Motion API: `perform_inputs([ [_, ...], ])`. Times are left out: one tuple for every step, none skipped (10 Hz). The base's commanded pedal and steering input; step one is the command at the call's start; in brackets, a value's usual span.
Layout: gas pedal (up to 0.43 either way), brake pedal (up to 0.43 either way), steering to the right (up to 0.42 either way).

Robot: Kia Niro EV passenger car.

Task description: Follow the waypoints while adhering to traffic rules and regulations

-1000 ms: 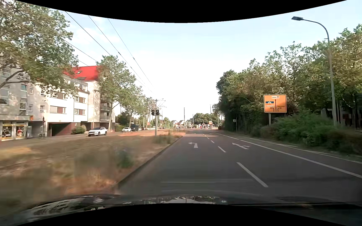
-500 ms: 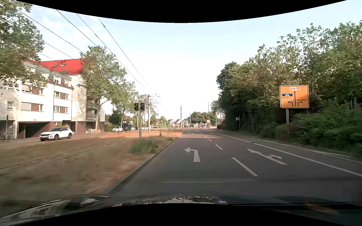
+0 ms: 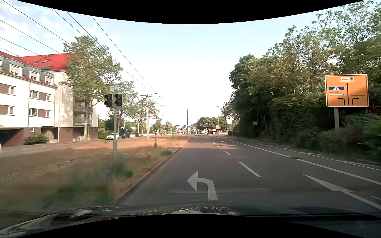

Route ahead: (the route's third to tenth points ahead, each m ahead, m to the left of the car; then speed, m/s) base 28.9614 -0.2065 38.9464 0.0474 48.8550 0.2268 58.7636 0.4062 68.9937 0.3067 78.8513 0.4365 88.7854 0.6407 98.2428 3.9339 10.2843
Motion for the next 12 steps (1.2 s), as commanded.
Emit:
perform_inputs([
  [0.000,0.000,0.000],
  [0.000,0.000,0.000],
  [0.000,0.000,0.001],
  [0.000,0.000,0.000],
  [0.000,0.000,0.000],
  [0.000,0.000,0.000],
  [0.000,0.000,0.000],
  [0.000,0.000,0.000],
  [0.008,0.000,0.001],
  [0.020,0.000,0.001],
  [0.020,0.000,0.000],
  [0.028,0.000,0.000],
])
